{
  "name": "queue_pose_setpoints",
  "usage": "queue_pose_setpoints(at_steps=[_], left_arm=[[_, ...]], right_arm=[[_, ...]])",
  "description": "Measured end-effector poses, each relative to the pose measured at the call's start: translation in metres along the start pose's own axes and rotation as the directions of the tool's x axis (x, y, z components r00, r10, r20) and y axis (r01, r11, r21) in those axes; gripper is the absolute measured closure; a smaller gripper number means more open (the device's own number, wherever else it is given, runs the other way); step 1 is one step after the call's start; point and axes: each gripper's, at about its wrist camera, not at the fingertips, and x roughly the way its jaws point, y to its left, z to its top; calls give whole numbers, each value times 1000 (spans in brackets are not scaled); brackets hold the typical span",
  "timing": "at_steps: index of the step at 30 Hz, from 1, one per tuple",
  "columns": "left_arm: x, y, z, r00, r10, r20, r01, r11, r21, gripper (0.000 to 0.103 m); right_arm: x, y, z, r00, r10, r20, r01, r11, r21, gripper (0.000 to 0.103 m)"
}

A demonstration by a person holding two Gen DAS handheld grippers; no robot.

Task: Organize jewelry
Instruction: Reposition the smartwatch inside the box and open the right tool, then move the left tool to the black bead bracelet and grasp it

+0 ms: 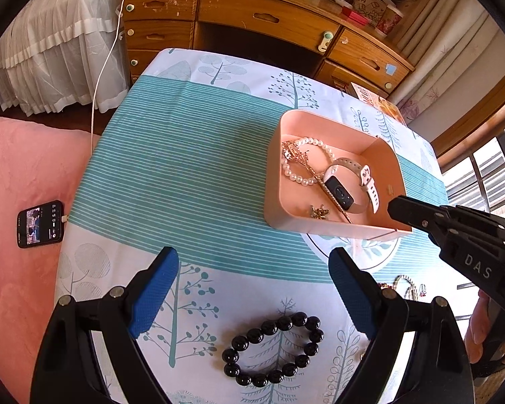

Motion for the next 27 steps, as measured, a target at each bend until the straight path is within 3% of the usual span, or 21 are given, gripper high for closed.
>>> queue_pose_setpoints(at_steps=[4,8,16,25,27], left_arm=[[-13,-15,-16,1000,4,7,-5,998,65,13],[-26,-27,-37,1000,-9,3,9,992,122,5],[-48,-45,-77,1000,-4,5,3,976,219,4],[-22,-56,-113,996,36,-81,-4,929,369,4],[-10,-57,-119,993,43,-111,4,917,400,4]], right_arm=[[-22,-5,-32,999,32,20,-33,999,39,99],[-38,-10,-64,998,56,34,-59,995,77,99],[-54,-16,-117,995,89,38,-93,989,116,99],[-28,-31,-156,994,100,-37,-91,977,192,98],[-20,-38,-161,994,102,-47,-89,970,228,93]])
